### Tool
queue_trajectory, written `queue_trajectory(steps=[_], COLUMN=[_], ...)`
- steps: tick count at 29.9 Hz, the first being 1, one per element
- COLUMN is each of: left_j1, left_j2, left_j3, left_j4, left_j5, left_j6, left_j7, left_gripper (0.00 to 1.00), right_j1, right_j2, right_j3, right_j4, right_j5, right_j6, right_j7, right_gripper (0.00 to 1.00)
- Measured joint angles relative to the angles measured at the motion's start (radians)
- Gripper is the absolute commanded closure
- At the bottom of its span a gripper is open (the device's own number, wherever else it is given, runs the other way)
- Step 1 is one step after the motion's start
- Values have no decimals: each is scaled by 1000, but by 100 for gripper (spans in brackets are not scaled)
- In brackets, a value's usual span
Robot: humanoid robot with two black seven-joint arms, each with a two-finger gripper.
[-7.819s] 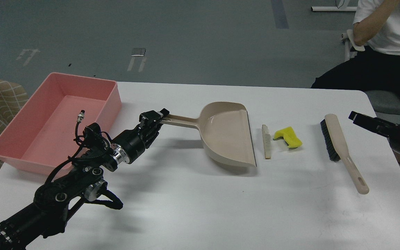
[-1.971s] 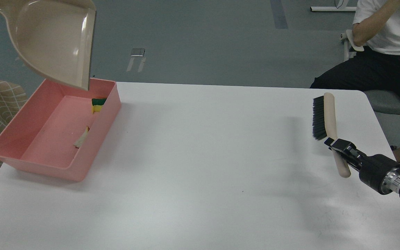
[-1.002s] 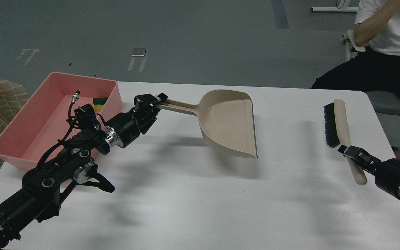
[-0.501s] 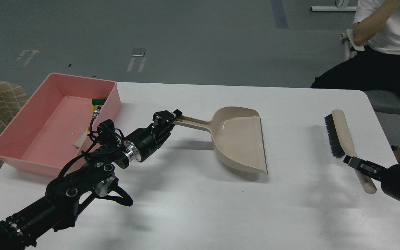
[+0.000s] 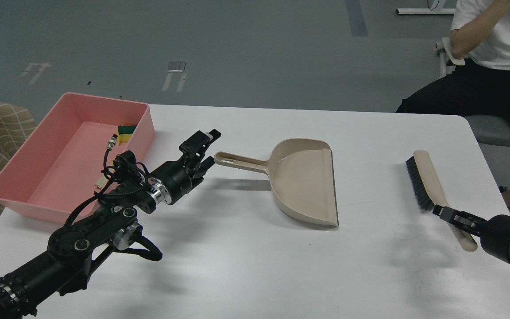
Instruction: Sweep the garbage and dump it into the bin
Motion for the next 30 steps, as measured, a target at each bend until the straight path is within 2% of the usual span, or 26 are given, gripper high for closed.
queue_trajectory(steps=[3, 8, 12, 13, 17, 21, 27, 30], left_j1=[-5, -12, -17, -20, -40, -59, -71, -71], left_j2=[18, 52, 83, 93, 141, 193, 220, 222], left_j3=[0, 0, -7, -14, -47, -92, -200, -281], left_j4=[0, 0, 0, -1, -26, -43, -44, -44], left_j5=[-13, -73, -100, -108, -154, -240, -333, -365], left_j6=[0, 2, 2, 2, 0, -10, -44, -69], left_j7=[-1, -3, -3, -3, -3, -4, -4, -1], left_gripper=[3, 3, 3, 3, 3, 2, 2, 2], right_j1=[-1, 6, 27, 31, 38, 85, 218, 273], right_j2=[-1, -1, 1, 1, 32, 151, 234, 290], right_j3=[0, 15, 37, 60, 220, 379, 437, 441], right_j4=[0, 0, 6, 9, 12, 7, -69, -140], right_j5=[1, 3, 6, 7, 12, 13, 30, 117], right_j6=[-1, -5, -7, -10, -15, -15, -16, -18], right_j7=[0, -2, -1, -1, 0, -5, -4, -2], right_gripper=[44, 41, 17, 3, 0, 0, 0, 0])
